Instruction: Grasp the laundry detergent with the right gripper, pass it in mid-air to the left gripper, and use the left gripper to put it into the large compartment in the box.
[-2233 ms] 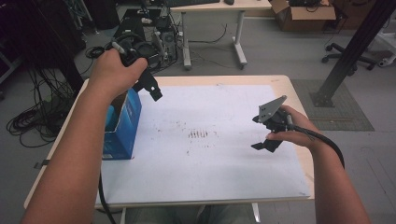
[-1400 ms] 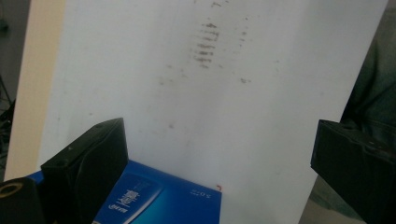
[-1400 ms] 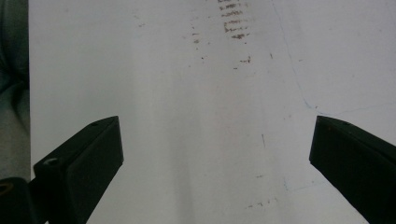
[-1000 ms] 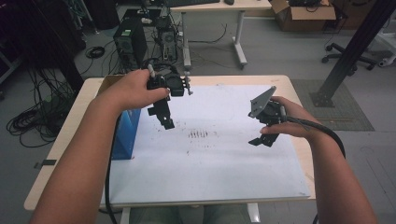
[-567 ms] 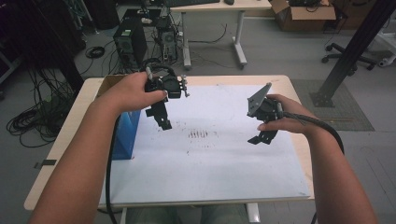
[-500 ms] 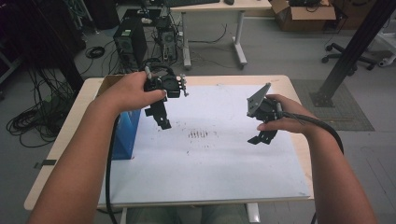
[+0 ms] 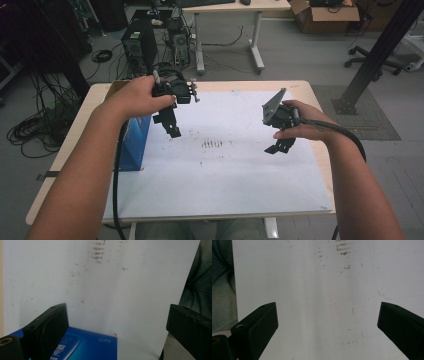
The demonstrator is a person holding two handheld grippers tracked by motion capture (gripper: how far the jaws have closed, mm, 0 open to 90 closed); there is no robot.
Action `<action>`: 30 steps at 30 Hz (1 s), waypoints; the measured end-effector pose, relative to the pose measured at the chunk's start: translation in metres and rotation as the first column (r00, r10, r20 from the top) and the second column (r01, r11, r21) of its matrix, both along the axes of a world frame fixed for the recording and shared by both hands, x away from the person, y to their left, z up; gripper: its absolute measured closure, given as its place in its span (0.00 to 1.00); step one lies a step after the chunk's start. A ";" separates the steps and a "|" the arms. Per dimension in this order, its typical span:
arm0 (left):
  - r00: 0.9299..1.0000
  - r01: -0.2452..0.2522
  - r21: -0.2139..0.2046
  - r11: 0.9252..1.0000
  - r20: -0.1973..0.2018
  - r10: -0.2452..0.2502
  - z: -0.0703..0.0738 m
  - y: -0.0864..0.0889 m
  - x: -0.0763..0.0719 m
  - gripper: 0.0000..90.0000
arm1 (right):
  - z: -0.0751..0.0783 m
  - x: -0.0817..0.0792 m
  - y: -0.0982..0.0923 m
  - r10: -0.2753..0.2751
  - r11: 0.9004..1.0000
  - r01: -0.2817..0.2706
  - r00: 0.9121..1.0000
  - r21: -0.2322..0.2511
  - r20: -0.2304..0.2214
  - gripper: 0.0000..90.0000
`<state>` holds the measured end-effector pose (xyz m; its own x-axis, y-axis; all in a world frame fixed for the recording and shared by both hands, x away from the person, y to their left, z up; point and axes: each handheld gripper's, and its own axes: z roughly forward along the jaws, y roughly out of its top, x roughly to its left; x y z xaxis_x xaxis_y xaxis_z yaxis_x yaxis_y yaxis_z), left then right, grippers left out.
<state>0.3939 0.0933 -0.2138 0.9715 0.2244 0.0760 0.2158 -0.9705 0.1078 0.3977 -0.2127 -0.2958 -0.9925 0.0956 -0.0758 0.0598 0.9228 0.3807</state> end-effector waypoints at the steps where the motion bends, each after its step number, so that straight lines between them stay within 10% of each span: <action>1: 1.000 -0.001 0.008 1.000 -0.002 0.001 0.000 0.000 0.000 0.05 | 0.000 0.000 0.001 0.001 1.000 -0.001 1.000 -0.021 0.000 0.03; 30: 0.999 0.016 0.054 0.998 -0.031 -0.014 -0.004 -0.006 0.001 0.05 | 0.021 0.003 0.014 0.028 0.977 -0.026 1.000 -0.210 0.004 0.04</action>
